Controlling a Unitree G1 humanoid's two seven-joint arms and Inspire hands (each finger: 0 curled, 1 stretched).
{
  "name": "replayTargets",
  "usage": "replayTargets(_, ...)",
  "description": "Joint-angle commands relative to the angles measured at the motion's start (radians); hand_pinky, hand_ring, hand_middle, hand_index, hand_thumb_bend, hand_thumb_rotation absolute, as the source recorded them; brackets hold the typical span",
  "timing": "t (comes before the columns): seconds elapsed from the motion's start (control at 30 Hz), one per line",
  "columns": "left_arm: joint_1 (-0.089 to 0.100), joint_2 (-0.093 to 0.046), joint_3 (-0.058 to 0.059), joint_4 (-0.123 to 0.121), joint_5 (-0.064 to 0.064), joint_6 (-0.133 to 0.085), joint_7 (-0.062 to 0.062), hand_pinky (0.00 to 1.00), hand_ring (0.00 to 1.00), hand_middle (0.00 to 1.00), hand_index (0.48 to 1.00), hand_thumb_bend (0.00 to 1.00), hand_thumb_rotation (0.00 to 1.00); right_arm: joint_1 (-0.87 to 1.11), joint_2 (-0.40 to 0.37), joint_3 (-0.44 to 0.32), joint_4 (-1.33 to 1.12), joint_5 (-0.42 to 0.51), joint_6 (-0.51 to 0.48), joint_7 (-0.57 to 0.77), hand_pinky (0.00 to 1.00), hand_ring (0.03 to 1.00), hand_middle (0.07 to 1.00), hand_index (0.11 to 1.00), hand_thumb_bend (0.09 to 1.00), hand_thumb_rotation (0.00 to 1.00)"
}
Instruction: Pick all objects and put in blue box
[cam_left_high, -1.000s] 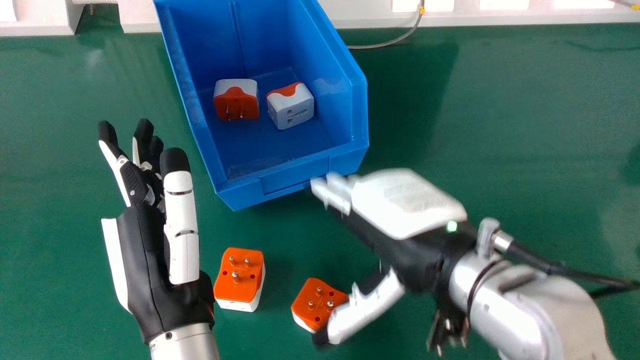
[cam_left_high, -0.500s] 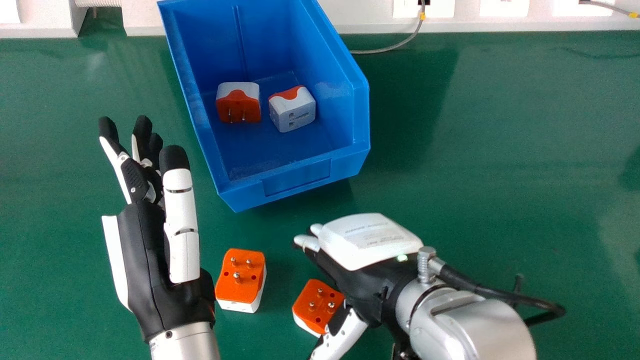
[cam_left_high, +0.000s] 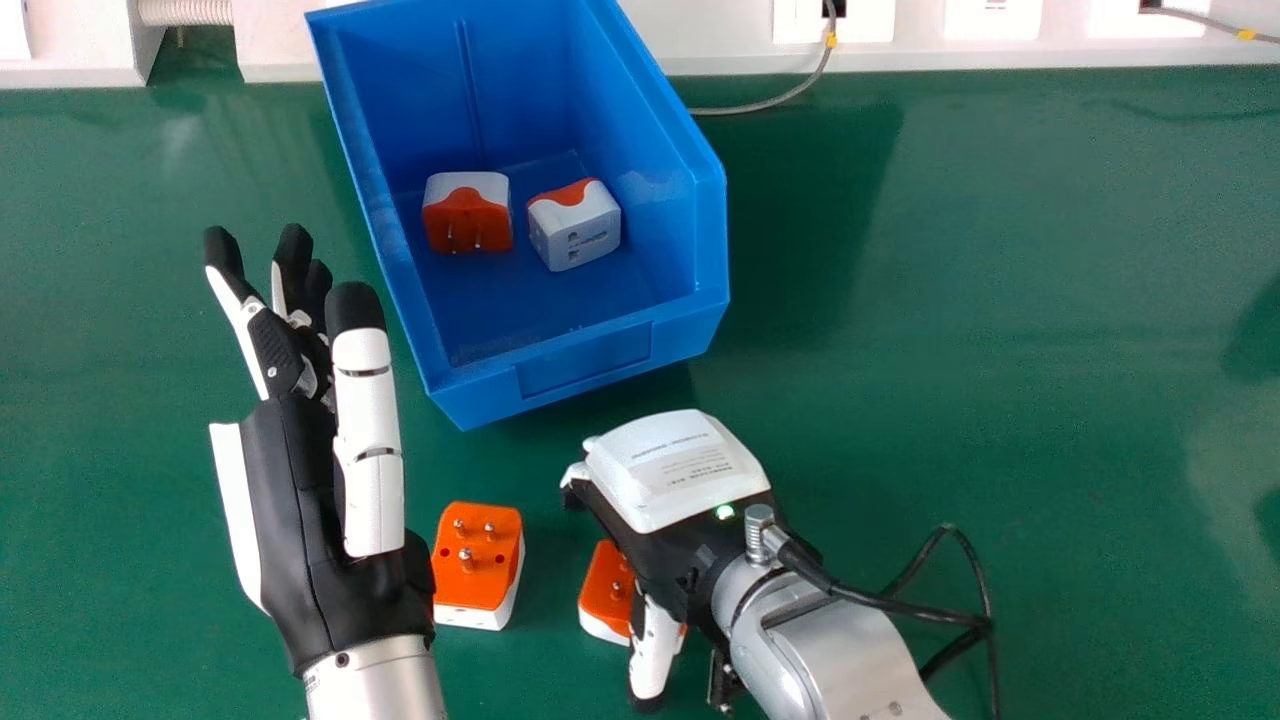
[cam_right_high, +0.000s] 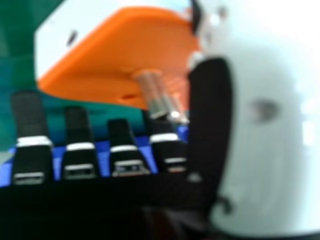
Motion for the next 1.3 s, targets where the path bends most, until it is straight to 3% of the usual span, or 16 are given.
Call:
replayTargets(0.0, -0.005, -0.092, -0.014, -0.022, 0.007, -0.013, 0.001, 0.97, 0.99, 0.98, 0.964, 0.52, 0.8, 0.02, 0.002, -0.019, 0.127, 0.064, -0.011, -0.111, 0.56, 0.825, 0.883, 0.734, 0.81, 0.01)
replayTargets(0.03, -0.005, -0.092, -0.013, -0.024, 0.004, -0.011, 0.001, 0.97, 0.99, 0.98, 0.965, 0.52, 0.8, 0.024, 0.005, -0.021, 0.133, 0.079, -0.008, -0.138, 0.51, 0.731, 0.801, 0.699, 0.749, 0.01)
replayTargets(0.07, -0.005, -0.094, -0.014, -0.024, 0.0, -0.012, 0.0, 0.97, 0.99, 0.98, 0.966, 0.52, 0.79, 0.026, 0.004, -0.02, 0.13, 0.089, -0.005, -0.152, 0.4, 0.553, 0.644, 0.627, 0.632, 0.01)
replayTargets(0.1, -0.006, -0.094, -0.014, -0.023, 0.001, -0.014, 0.001, 0.97, 0.99, 0.98, 0.965, 0.52, 0.79, 0.027, 0.002, -0.017, 0.123, 0.097, -0.001, -0.157, 0.37, 0.489, 0.59, 0.597, 0.588, 0.0)
replayTargets(0.3, -0.006, -0.095, -0.012, -0.02, 0.003, -0.017, 0.002, 0.96, 0.98, 0.98, 0.962, 0.52, 0.78, 0.03, -0.009, -0.006, 0.094, 0.139, 0.007, -0.193, 0.31, 0.393, 0.51, 0.556, 0.522, 0.0)
replayTargets(0.43, 0.0, -0.096, -0.016, -0.027, 0.005, -0.009, 0.005, 0.96, 0.98, 0.98, 0.96, 0.53, 0.78, 0.033, -0.023, -0.005, 0.073, 0.166, -0.007, -0.215, 0.31, 0.383, 0.504, 0.545, 0.512, 0.0)
replayTargets(0.67, 0.011, -0.095, -0.02, -0.029, 0.002, -0.015, 0.004, 0.96, 0.98, 0.98, 0.962, 0.54, 0.78, 0.069, -0.039, -0.028, -0.014, 0.227, -0.03, -0.261, 0.33, 0.394, 0.512, 0.529, 0.512, 0.0)
replayTargets(0.8, 0.019, -0.095, -0.022, -0.026, 0.011, -0.024, 0.007, 0.96, 0.98, 0.98, 0.961, 0.55, 0.77, 0.096, -0.06, -0.036, -0.098, 0.234, -0.04, -0.276, 0.36, 0.411, 0.532, 0.508, 0.513, 0.0)
replayTargets(0.9, 0.026, -0.095, -0.025, -0.032, 0.007, -0.021, 0.008, 0.96, 0.98, 0.98, 0.958, 0.55, 0.77, 0.126, -0.067, -0.057, -0.206, 0.245, -0.038, -0.274, 0.35, 0.4, 0.515, 0.52, 0.513, 0.0)
replayTargets(1.0, 0.025, -0.088, -0.02, -0.023, 0.014, -0.036, 0.004, 0.97, 0.99, 0.98, 0.966, 0.54, 0.77, 0.158, -0.073, -0.106, -0.326, 0.302, -0.086, -0.315, 0.33, 0.407, 0.495, 0.516, 0.513, 0.0)
replayTargets(1.1, 0.024, -0.092, -0.017, -0.024, 0.014, -0.032, 0.009, 0.96, 0.99, 0.98, 0.965, 0.54, 0.76, 0.168, -0.07, -0.16, -0.417, 0.35, -0.165, -0.413, 0.32, 0.413, 0.486, 0.51, 0.513, 0.0)
replayTargets(1.27, 0.014, -0.104, -0.016, -0.015, -0.001, -0.04, 0.013, 0.95, 0.98, 0.97, 0.956, 0.55, 0.74, 0.088, -0.045, -0.247, -0.446, 0.427, -0.315, -0.581, 0.34, 0.439, 0.5, 0.505, 0.505, 0.0)
